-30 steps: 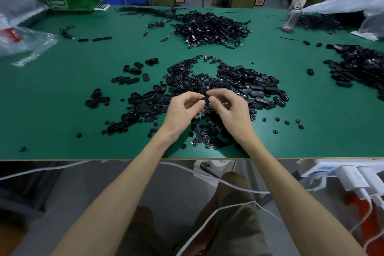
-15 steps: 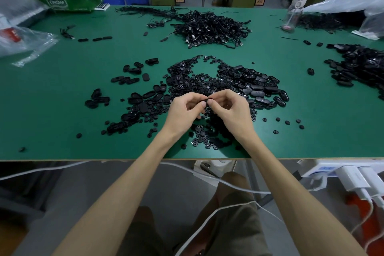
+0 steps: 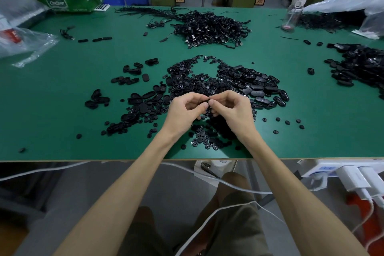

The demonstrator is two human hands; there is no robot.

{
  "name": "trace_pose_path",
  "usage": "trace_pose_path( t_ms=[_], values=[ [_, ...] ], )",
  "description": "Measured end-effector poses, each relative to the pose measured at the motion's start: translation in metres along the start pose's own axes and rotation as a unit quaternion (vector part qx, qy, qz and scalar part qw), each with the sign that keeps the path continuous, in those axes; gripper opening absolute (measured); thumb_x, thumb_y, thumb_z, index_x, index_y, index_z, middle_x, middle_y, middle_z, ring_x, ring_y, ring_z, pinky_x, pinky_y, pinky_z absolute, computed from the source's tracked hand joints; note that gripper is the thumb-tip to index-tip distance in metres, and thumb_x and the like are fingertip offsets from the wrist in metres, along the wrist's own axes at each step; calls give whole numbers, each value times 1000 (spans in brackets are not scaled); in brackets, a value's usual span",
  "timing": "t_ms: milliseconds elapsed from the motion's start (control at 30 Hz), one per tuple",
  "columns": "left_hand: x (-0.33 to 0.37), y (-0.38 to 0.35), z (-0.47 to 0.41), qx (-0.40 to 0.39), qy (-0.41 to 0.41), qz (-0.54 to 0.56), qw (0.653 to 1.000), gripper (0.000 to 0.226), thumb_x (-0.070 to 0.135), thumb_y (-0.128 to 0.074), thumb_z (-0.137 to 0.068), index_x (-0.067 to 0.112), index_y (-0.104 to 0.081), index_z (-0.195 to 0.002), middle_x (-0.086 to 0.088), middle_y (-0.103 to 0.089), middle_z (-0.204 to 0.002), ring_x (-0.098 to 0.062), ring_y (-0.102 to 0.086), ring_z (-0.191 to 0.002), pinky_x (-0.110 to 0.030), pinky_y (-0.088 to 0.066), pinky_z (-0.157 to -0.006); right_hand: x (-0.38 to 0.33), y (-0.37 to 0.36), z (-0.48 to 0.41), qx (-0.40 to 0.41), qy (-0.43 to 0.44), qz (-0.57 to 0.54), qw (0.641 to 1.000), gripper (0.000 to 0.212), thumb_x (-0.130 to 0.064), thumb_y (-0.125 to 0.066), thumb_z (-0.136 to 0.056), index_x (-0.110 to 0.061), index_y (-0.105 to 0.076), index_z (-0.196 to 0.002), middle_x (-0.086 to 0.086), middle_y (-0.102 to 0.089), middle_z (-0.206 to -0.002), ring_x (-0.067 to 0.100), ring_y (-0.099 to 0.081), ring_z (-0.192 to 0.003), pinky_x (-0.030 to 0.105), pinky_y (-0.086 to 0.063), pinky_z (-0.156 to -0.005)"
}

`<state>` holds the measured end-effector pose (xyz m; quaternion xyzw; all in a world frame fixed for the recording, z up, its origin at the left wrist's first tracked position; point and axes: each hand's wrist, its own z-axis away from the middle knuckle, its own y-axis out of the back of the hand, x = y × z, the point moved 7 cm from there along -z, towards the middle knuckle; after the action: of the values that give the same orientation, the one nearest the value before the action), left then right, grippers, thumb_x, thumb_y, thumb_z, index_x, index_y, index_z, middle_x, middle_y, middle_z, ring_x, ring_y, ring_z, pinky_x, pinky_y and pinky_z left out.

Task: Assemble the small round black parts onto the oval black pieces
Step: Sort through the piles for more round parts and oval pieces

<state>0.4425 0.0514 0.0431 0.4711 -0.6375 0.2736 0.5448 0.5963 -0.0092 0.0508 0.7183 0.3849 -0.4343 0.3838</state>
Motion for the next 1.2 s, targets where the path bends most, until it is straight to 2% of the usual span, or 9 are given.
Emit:
trace_pose_path(
  t_ms=[100,200,300,467,600,733,833,1000,1200],
  values=[
    [-1,0,0,2,3,-5,1000,14,6,-74,-94,11,-75,-107,-9,-78,-92,-23,-74,-85,-27,-57,-68,1,0,0,-1,2,0,1000,3,-15,-79,-91,-17,-77,-92,2,-77,-78,20,-73,-69,38,-62,-71],
    [-1,1,0,3,2,-3,1000,15,6,-74,-93,10,-76,-108,-10,-78,-93,-29,-74,-88,-30,-59,-68,1,0,0,-1,0,0,1000,3,-15,-78,-91,-17,-77,-92,3,-77,-80,25,-74,-72,46,-63,-75],
    [-2,0,0,-1,5,4,1000,15,5,-74,-93,10,-75,-107,-10,-78,-93,-24,-74,-86,-29,-58,-68,1,0,1,0,-3,-5,1000,3,-14,-78,-90,-17,-77,-92,3,-78,-81,26,-75,-73,48,-63,-77],
    [-2,0,0,-3,-1,-3,1000,15,1,-72,-94,10,-74,-107,-5,-77,-90,-13,-72,-81,-27,-58,-66,2,-1,1,-4,-13,-10,1000,6,-10,-76,-91,-16,-77,-92,4,-77,-78,23,-74,-72,39,-62,-75],
    [0,-3,0,-2,-12,-29,1000,16,1,-70,-96,11,-74,-107,-4,-76,-90,-15,-74,-82,-30,-59,-67,2,-2,1,-7,-14,-25,1000,7,-8,-75,-91,-15,-77,-92,3,-77,-80,17,-73,-70,26,-58,-68],
    [-1,-2,-1,-1,-15,-29,999,15,1,-69,-96,6,-74,-110,-6,-76,-91,-16,-73,-81,-29,-59,-67,3,-2,0,-12,-15,-29,999,5,-10,-77,-90,-14,-75,-94,4,-77,-83,20,-73,-72,31,-60,-71],
    [-2,1,-1,-4,-5,1,1000,16,0,-71,-94,10,-74,-107,-4,-76,-92,-11,-72,-82,-27,-58,-69,3,-3,0,-18,-10,-27,999,9,-13,-80,-88,-15,-75,-96,5,-78,-84,22,-73,-73,34,-62,-73],
    [-4,2,-1,-10,7,31,999,16,1,-75,-92,9,-75,-106,-4,-77,-91,-13,-72,-82,-25,-58,-68,3,-3,0,-20,-6,-24,999,10,-15,-81,-88,-16,-75,-96,5,-78,-85,26,-74,-74,38,-63,-75],
    [-3,2,-1,-16,10,37,999,15,4,-76,-92,10,-75,-106,-3,-77,-90,-15,-72,-82,-26,-58,-69,2,-3,0,-19,-6,-32,999,9,-14,-79,-90,-14,-75,-97,6,-77,-84,23,-73,-72,36,-62,-73]
  ],
)
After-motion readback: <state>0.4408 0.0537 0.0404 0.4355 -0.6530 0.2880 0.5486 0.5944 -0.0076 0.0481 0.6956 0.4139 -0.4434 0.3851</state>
